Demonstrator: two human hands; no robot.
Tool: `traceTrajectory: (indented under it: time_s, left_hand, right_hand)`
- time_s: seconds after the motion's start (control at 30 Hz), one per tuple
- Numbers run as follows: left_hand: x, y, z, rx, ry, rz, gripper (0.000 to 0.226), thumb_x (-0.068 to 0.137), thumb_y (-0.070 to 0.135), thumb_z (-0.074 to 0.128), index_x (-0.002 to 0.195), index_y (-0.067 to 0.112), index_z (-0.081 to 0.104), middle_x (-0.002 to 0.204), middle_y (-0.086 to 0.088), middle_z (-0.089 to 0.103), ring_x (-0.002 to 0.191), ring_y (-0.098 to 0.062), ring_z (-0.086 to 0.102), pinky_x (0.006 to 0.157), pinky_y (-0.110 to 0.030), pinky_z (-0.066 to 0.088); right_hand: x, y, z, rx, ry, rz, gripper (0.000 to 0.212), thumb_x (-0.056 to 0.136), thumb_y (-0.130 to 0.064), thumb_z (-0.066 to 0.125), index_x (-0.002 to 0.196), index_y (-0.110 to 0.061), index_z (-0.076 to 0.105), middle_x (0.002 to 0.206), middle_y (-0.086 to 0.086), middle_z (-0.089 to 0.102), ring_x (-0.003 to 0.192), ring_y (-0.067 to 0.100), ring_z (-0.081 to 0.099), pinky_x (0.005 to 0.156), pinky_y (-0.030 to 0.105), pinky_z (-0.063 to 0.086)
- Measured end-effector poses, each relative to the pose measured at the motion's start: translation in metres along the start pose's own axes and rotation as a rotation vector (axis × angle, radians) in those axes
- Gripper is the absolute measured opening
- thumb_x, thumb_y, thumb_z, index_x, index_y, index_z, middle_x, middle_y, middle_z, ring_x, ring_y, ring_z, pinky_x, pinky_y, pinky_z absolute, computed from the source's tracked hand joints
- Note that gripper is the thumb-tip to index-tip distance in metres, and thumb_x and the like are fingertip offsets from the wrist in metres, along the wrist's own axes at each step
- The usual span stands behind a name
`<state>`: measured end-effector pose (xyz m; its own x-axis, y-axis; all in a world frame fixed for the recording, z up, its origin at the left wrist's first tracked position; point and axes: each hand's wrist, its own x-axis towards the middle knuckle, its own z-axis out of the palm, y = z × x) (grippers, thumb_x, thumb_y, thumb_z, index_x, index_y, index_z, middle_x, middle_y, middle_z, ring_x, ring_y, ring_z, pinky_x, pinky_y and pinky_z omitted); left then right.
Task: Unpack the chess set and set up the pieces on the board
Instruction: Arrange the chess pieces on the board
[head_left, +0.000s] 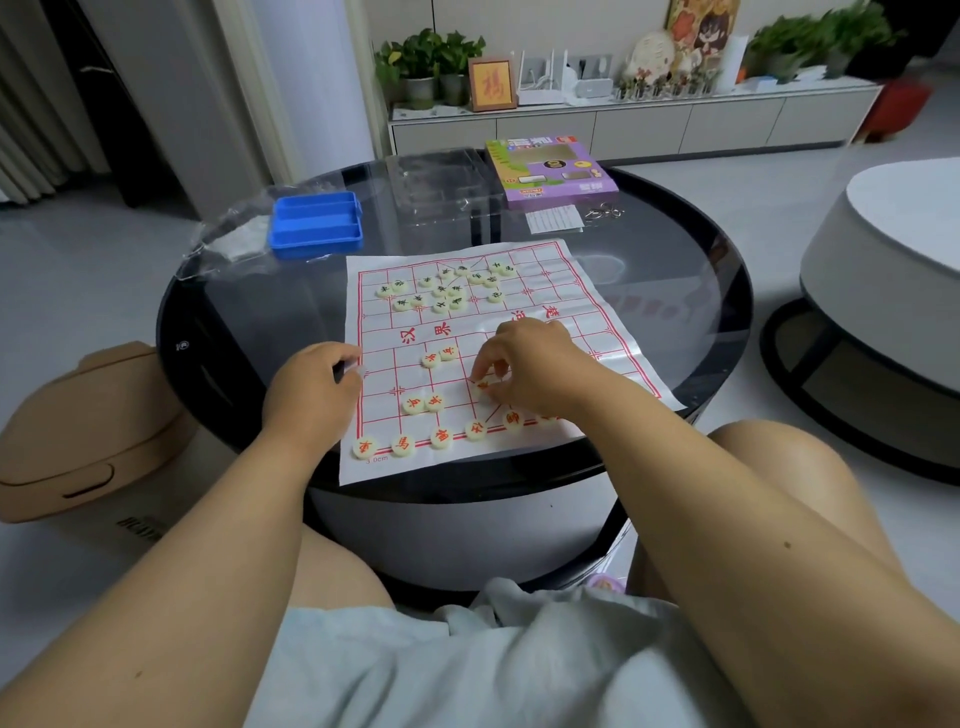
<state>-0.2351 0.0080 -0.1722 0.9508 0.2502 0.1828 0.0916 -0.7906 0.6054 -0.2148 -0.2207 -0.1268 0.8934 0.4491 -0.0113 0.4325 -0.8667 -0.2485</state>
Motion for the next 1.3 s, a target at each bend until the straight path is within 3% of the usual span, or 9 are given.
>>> traceTrajectory:
  time_s: [0.2, 0.47, 0.6, 0.77, 0.9, 1.07, 1.23, 1.3]
  left_hand:
    - [0.000, 0.003, 0.000, 0.011, 0.001, 0.005, 0.027, 0.097, 0.021, 0.053, 0.123, 0.016, 0.059, 0.122, -0.001, 0.061, 0.089, -0.010, 0.055, 0.053, -0.018, 0.039]
    - [0.000, 0.002, -0.001, 0.019, -0.003, -0.001, 0.027, 0.097, 0.022, 0.053, 0.123, 0.016, 0.059, 0.121, -0.001, 0.061, 0.090, -0.012, 0.058, 0.053, -0.019, 0.042]
    - [0.001, 0.001, -0.001, 0.021, -0.008, 0.005, 0.027, 0.097, 0.023, 0.054, 0.123, 0.017, 0.059, 0.121, -0.001, 0.062, 0.090, -0.013, 0.059, 0.052, -0.020, 0.044]
    - [0.002, 0.000, 0.000, 0.013, -0.017, 0.013, 0.027, 0.097, 0.023, 0.054, 0.123, 0.017, 0.060, 0.120, -0.001, 0.062, 0.089, -0.012, 0.058, 0.052, -0.020, 0.043]
    - [0.002, -0.001, -0.001, 0.011, -0.015, 0.011, 0.027, 0.097, 0.023, 0.054, 0.123, 0.018, 0.060, 0.120, 0.000, 0.062, 0.088, -0.012, 0.059, 0.053, -0.022, 0.044]
    - [0.001, 0.000, 0.000, 0.009, -0.020, 0.011, 0.026, 0.097, 0.022, 0.054, 0.122, 0.017, 0.060, 0.119, -0.001, 0.062, 0.087, -0.013, 0.059, 0.053, -0.023, 0.045]
    - [0.001, 0.000, 0.000, 0.007, -0.019, 0.003, 0.026, 0.097, 0.022, 0.053, 0.122, 0.017, 0.060, 0.119, -0.001, 0.063, 0.087, -0.012, 0.058, 0.052, -0.021, 0.043]
    - [0.002, -0.001, 0.000, 0.014, -0.019, 0.005, 0.026, 0.097, 0.022, 0.053, 0.122, 0.017, 0.060, 0.119, -0.001, 0.063, 0.088, -0.012, 0.058, 0.051, -0.021, 0.042]
  right_hand:
    - [-0.001, 0.001, -0.003, -0.021, -0.028, 0.012, 0.027, 0.089, -0.030, 0.062, 0.116, -0.029, 0.065, 0.112, -0.005, 0.061, 0.106, 0.018, 0.052, 0.101, 0.035, 0.036]
    - [-0.024, 0.026, -0.028, 0.112, 0.071, 0.030, 0.026, 0.085, -0.035, 0.067, 0.108, -0.024, 0.067, 0.100, -0.006, 0.060, 0.088, 0.013, 0.051, 0.082, 0.027, 0.039]
    - [-0.033, 0.044, -0.034, 0.173, 0.093, 0.063, 0.021, 0.084, -0.034, 0.068, 0.103, -0.025, 0.068, 0.093, -0.012, 0.059, 0.085, 0.010, 0.054, 0.084, 0.026, 0.041]
    - [-0.042, 0.065, -0.035, 0.239, 0.123, 0.101, 0.015, 0.082, -0.032, 0.071, 0.097, -0.026, 0.069, 0.084, -0.016, 0.059, 0.077, 0.005, 0.056, 0.064, 0.014, 0.041]
    - [-0.053, 0.083, -0.039, 0.241, 0.133, 0.135, 0.010, 0.080, -0.030, 0.073, 0.089, -0.031, 0.068, 0.077, -0.020, 0.058, 0.073, 0.004, 0.058, 0.059, 0.012, 0.038]
    - [-0.067, 0.104, -0.045, 0.187, 0.087, 0.195, 0.011, 0.079, -0.024, 0.074, 0.088, -0.029, 0.071, 0.077, -0.018, 0.059, 0.070, 0.002, 0.055, 0.058, 0.014, 0.038]
    - [-0.073, 0.114, -0.047, 0.163, -0.048, 0.241, 0.019, 0.081, -0.017, 0.071, 0.087, -0.035, 0.069, 0.086, -0.015, 0.063, 0.078, 0.009, 0.058, 0.069, 0.021, 0.048]
    - [-0.074, 0.115, -0.045, 0.164, -0.086, 0.241, 0.020, 0.081, -0.015, 0.071, 0.089, -0.033, 0.069, 0.084, -0.017, 0.061, 0.077, 0.007, 0.057, 0.065, 0.017, 0.044]
